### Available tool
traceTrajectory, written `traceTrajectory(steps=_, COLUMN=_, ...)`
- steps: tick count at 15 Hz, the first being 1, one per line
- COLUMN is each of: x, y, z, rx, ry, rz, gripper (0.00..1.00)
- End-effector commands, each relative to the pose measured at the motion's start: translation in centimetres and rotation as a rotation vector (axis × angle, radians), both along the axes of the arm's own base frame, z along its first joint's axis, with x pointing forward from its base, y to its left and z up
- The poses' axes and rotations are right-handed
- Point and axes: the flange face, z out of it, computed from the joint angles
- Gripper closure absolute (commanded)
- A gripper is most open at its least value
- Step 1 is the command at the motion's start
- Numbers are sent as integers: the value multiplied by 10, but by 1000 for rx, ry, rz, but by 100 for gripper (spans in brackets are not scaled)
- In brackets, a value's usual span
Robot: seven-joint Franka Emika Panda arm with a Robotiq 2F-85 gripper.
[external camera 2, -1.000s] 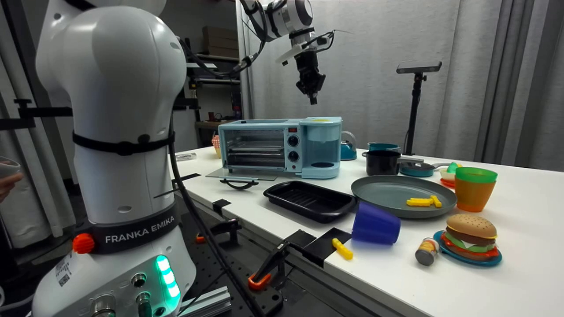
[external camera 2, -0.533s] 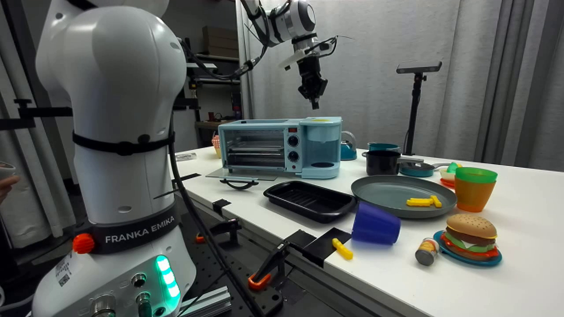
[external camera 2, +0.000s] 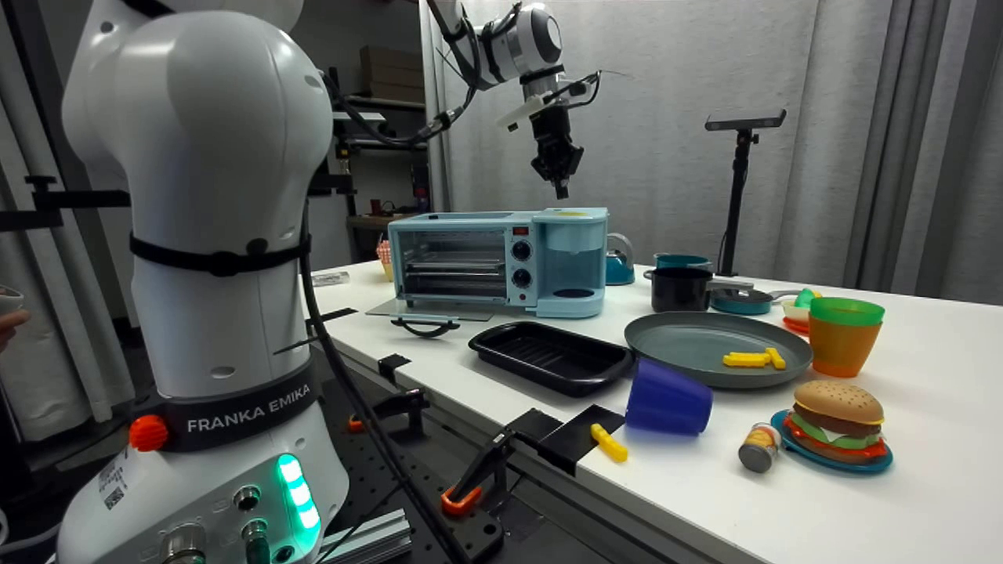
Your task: Push the button on the top of the breakfast maker
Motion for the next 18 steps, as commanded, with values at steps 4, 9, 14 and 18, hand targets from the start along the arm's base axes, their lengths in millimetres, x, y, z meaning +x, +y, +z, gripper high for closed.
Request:
traceTrajectory(steps=4, x=2, y=7, z=2, rx=18, ry=-8, rz=4, gripper=100)
traceTrajectory(steps=9, x=2, y=8, z=1, rx=19, ry=-5, rz=5, gripper=100)
traceTrajectory(steps=14, x=0, y=5, z=-1, rx=20, ry=-2, rz=-2, gripper=100)
traceTrajectory(steps=18, x=-1, y=3, z=-3, rx=19, ry=1, rz=-7, gripper=100)
